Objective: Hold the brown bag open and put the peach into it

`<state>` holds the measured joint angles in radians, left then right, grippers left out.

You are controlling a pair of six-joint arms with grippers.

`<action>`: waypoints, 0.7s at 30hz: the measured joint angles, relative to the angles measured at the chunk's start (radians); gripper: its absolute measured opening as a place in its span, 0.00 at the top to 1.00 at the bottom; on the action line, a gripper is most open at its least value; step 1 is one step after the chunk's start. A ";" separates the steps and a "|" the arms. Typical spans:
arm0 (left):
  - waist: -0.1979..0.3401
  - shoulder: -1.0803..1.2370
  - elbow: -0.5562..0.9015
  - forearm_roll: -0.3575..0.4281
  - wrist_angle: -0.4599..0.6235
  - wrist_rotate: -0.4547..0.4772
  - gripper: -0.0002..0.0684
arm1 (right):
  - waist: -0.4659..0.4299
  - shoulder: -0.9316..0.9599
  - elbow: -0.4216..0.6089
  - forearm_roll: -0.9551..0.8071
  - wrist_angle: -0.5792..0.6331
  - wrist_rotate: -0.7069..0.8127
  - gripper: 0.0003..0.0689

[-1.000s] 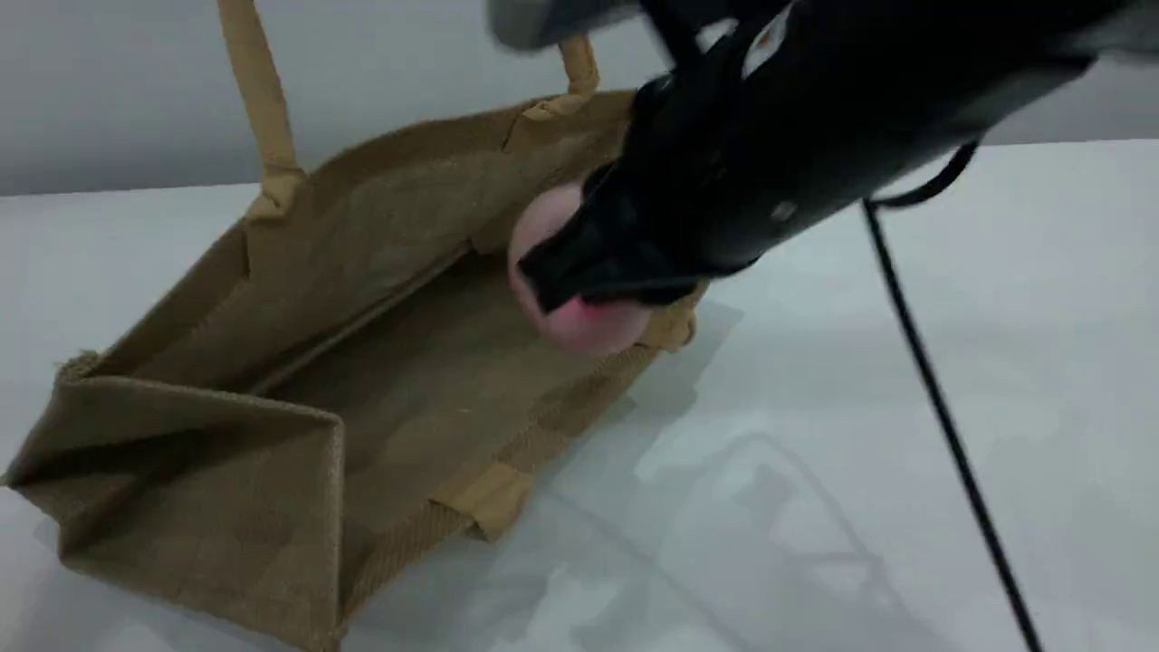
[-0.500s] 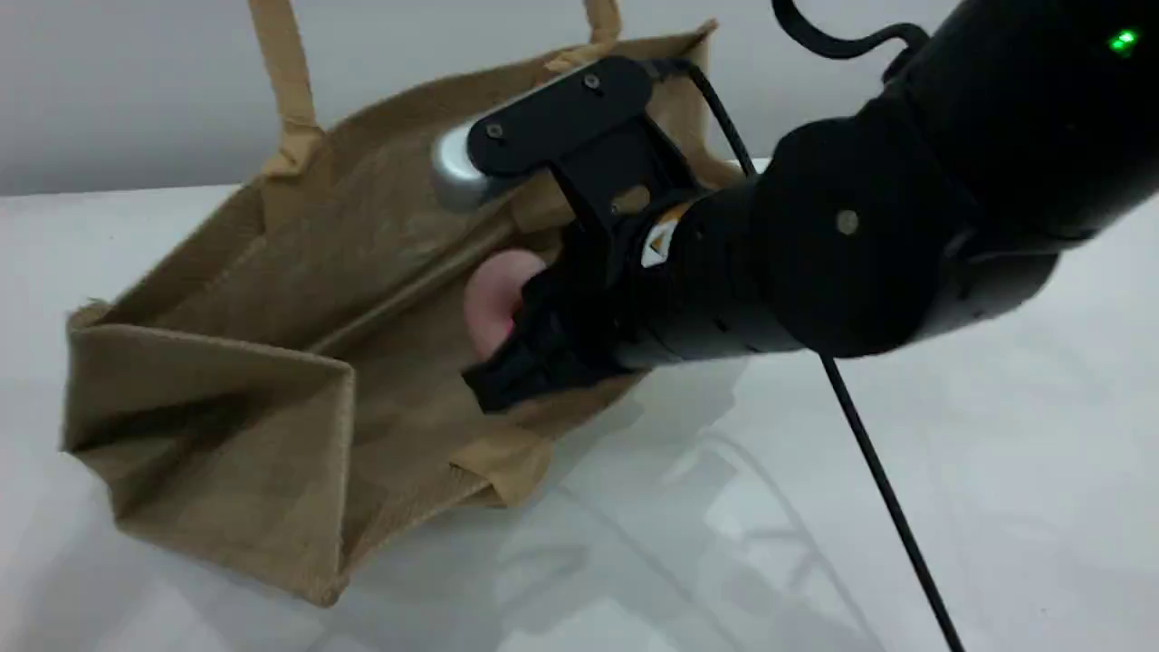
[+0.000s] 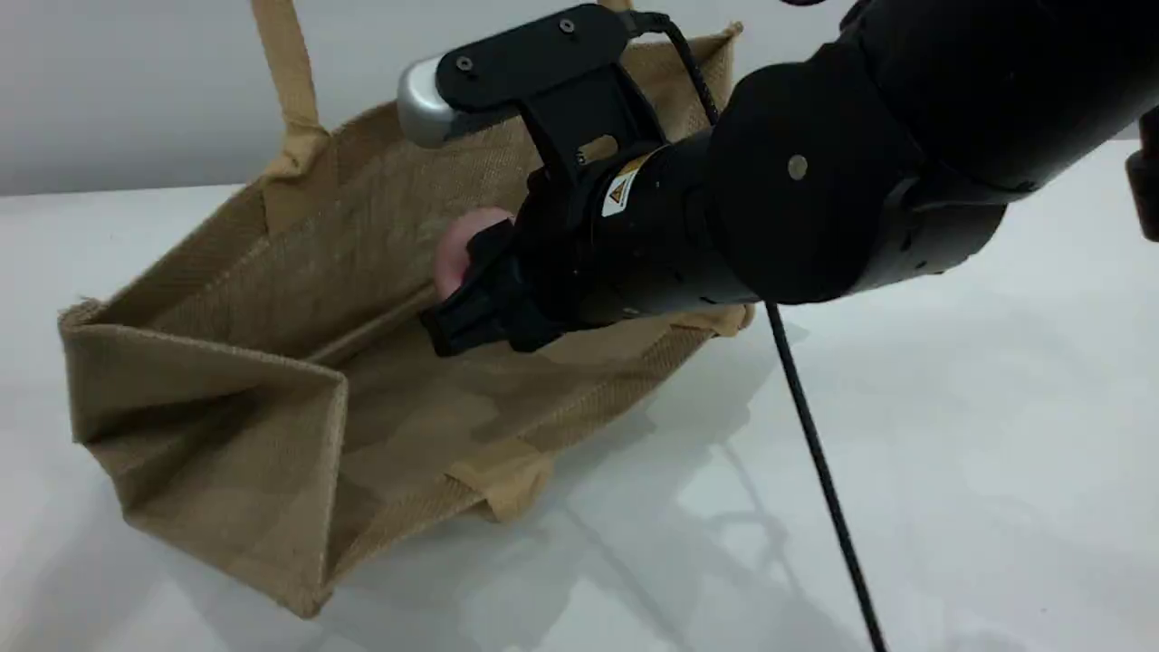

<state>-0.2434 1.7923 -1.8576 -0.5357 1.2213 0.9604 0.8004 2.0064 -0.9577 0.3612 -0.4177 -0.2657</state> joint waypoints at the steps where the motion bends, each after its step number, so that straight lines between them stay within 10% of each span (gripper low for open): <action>1: 0.000 0.000 0.000 0.000 0.000 0.000 0.86 | 0.000 0.000 0.000 0.000 0.000 0.000 0.52; 8: 0.000 0.000 0.000 0.000 0.000 -0.003 0.86 | -0.005 -0.011 0.000 0.094 0.014 -0.011 0.20; 21: 0.000 0.000 0.000 0.001 0.000 -0.024 0.86 | -0.153 -0.229 0.000 0.185 0.281 -0.230 0.17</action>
<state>-0.2434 1.7923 -1.8576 -0.5346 1.2217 0.9362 0.6476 1.7779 -0.9577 0.5460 -0.1368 -0.4961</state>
